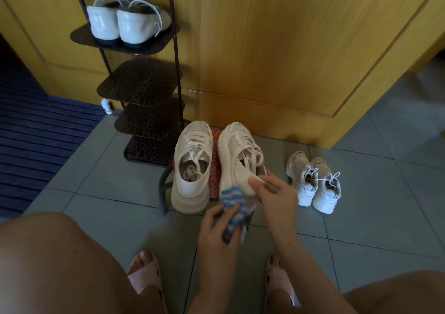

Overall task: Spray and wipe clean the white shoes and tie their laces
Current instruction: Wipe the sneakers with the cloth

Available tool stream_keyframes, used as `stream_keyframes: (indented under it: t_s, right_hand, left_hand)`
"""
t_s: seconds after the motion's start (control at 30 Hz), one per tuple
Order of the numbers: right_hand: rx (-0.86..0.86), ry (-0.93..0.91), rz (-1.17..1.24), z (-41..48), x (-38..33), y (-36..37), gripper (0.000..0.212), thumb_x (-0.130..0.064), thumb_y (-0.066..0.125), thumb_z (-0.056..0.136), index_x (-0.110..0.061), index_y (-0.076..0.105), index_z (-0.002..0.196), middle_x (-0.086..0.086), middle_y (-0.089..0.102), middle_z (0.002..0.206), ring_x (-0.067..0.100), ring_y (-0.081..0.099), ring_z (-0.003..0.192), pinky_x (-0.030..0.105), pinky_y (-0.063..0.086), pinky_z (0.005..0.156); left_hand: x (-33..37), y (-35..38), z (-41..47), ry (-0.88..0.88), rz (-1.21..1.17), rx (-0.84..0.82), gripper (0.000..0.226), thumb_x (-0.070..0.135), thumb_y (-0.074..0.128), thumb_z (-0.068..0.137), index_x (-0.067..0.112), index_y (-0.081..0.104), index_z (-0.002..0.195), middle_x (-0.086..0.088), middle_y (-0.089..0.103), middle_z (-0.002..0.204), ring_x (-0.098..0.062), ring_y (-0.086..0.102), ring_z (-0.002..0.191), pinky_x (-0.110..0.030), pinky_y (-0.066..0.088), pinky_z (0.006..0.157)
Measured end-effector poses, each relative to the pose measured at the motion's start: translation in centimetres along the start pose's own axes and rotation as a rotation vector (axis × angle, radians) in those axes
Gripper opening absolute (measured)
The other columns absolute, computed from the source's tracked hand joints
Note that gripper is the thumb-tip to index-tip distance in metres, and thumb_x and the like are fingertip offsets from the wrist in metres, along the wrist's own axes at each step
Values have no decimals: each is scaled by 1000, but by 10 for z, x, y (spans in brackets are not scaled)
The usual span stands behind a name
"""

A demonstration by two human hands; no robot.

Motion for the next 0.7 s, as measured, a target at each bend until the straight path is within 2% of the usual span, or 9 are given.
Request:
stream_keyframes:
  t_s: [0.1,0.17,0.27,0.33,0.4,0.47,0.53,0.63,0.7]
  right_hand:
    - [-20,-46,-224,-4,9,0,5,-15,72,80,-14,75,84,-6,58,127,-1,49,118,20,42,94]
    - [-40,-59,-305,-11,14,4,7,-13,73,79,-20,72,78,-7,52,134,-1,46,118,18,42,94]
    - [-40,-77,-343,-19,21,8,12,-14,73,79,-26,71,81,-8,49,139,1,48,119,33,46,98]
    - [-33,-119,-416,-20,14,10,17,-16,73,79,-24,71,94,-9,49,138,1,46,121,27,43,97]
    - [-8,-224,-450,-20,-4,13,27,-17,71,81,-24,68,107,-8,49,137,5,41,127,23,36,100]
    - [2,-312,-420,-16,-31,21,25,-17,66,85,-25,67,109,-9,50,133,6,37,129,13,28,102]
    - [-47,-310,-317,-6,-53,35,20,-16,59,90,-26,68,104,-11,54,128,1,41,124,4,30,96]
    - [-155,-281,-202,14,-77,65,22,-14,51,93,-26,68,102,-11,63,114,0,54,110,20,44,92]
    - [-233,-243,-205,29,-85,90,20,-16,51,94,-24,68,101,-13,65,106,-2,56,102,18,44,84]
  left_hand:
    - [15,-26,22,-97,-133,95,42,6,69,79,40,64,104,20,51,113,6,50,109,-1,41,82]
    - [23,-38,36,-111,-188,120,36,7,68,81,33,66,105,13,55,112,-1,54,108,-3,45,79]
    - [21,-45,54,-171,-246,121,31,13,67,82,32,67,107,11,58,113,-7,58,106,-21,54,82]
    - [19,-45,64,-195,-253,106,30,15,67,83,35,67,105,13,59,111,-6,58,106,-23,54,83]
    - [17,-45,74,-217,-275,84,29,14,67,83,36,67,102,13,61,111,-4,59,104,-18,53,81]
    - [16,-46,84,-252,-310,66,29,13,67,83,38,66,99,8,64,110,-4,62,101,-18,54,80]
    - [18,-53,99,-248,-301,55,26,13,67,84,32,67,101,2,66,110,-5,63,98,-21,55,81]
    - [21,-70,136,-205,-254,42,26,11,66,84,23,67,107,4,68,99,2,65,85,-14,53,72]
    - [14,-79,167,-250,-261,12,27,8,64,85,15,67,110,4,68,93,3,65,74,-11,51,64]
Point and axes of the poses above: each hand's wrist, its own z-axis towards the middle knuckle, its own y-axis out of the palm, x = y × z, the point moved 8 cm from there along z, towards the middle knuckle
